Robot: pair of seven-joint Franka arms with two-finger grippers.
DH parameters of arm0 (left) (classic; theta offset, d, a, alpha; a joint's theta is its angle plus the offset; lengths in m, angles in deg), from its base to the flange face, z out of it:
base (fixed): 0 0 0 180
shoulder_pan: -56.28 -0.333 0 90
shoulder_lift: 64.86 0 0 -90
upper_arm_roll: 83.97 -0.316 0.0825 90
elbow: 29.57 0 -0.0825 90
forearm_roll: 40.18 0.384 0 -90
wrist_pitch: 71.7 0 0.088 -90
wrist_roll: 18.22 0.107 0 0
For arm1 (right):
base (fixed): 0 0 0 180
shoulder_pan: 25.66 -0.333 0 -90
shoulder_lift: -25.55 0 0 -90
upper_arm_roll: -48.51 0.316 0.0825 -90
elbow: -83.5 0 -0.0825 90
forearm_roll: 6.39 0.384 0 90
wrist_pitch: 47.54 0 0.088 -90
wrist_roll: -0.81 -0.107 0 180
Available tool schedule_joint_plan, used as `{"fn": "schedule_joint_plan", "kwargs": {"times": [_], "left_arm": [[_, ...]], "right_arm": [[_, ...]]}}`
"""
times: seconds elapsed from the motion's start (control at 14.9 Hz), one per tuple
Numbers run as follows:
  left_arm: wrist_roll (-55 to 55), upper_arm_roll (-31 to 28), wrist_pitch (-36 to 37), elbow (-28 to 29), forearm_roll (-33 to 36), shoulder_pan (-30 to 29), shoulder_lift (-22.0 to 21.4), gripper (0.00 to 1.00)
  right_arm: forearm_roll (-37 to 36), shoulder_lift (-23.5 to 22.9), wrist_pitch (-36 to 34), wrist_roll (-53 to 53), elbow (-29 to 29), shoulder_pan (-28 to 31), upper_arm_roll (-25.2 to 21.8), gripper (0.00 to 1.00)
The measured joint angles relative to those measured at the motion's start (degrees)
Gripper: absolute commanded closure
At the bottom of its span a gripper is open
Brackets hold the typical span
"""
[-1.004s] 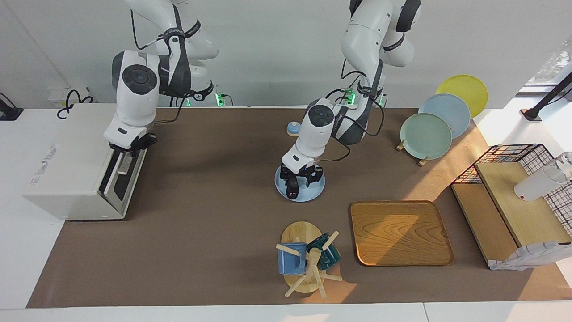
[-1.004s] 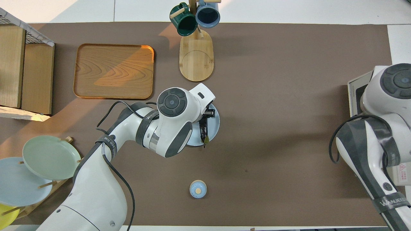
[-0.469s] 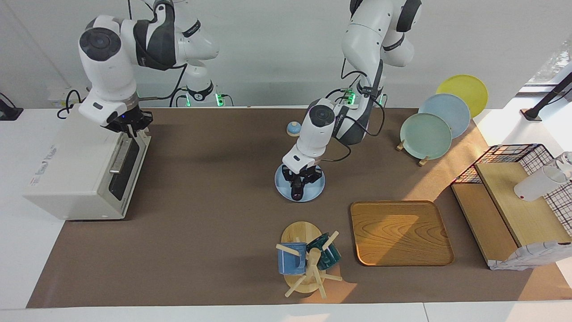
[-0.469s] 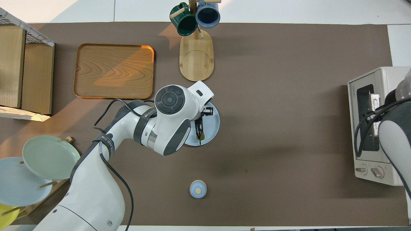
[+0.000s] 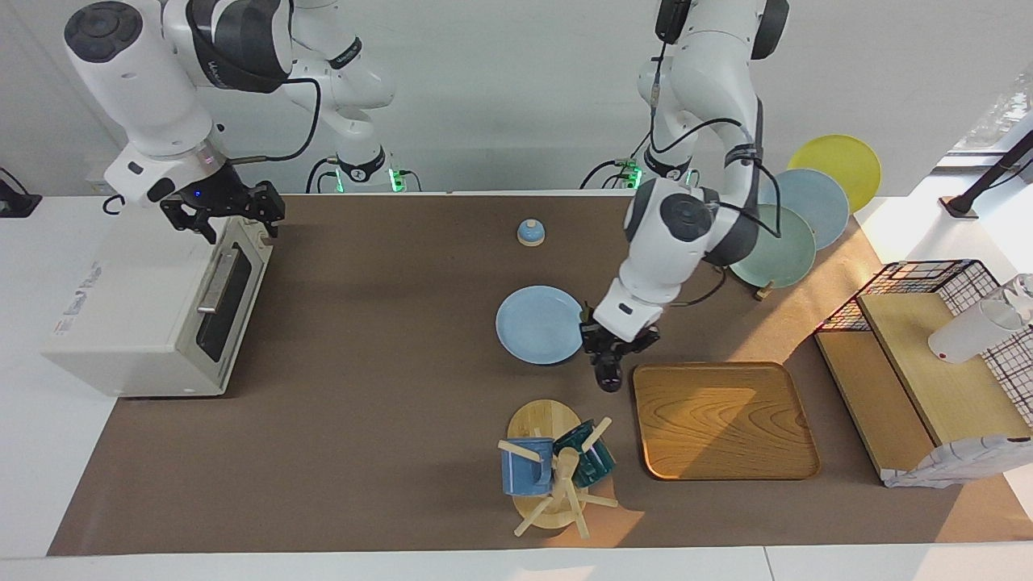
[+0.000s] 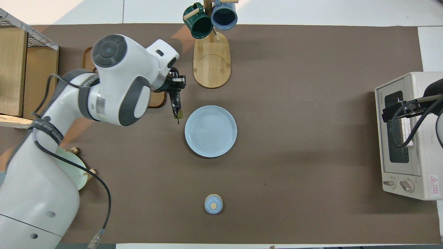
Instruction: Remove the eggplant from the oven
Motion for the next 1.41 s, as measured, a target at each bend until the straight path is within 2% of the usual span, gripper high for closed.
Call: {"fn": "schedule_joint_plan", "kwargs": {"times": [0.2,0.4,0.54,0.87,0.94,1.0,1.41], "left_arm": [[7.94,0.01,0.8,-2.88,-0.01,-7.81,3.48,1.0],[13.54,0.04,1.26,-8.66,0.02,-12.36,9.12,1.0],[16.57,0.02,0.63,-10.2,0.5,-13.82,10.99,1.0],[17.22,0.45,-1.15,-9.37,1.12,-13.67,11.54,1.0],[17.25,0.44,-1.15,-9.37,1.13,-13.67,11.54,0.13],[17.29,0.43,-1.15,-9.37,1.14,-13.68,11.54,0.0],[17.48,0.22,0.75,-10.27,1.23,-13.75,10.98,0.0]], "right_arm": [[0.38,-2.71,-1.66,-2.47,-3.49,-1.17,0.06,0.0],[0.4,-3.02,-2.62,-4.88,-4.49,-3.3,-0.41,0.0],[0.4,-2.73,-3.07,-6.02,-4.41,-4.06,-1.1,0.0],[0.41,-1.66,-3.56,-6.1,-3.89,-4.12,-3.27,0.0],[0.41,-1.47,-3.56,-6.1,-3.84,-4.11,-3.57,0.0],[0.41,-1.28,-3.56,-6.1,-3.82,-4.12,-3.68,0.0],[0.41,-0.73,-3.31,-6.11,-3.82,-4.19,-3.69,0.0]]}}
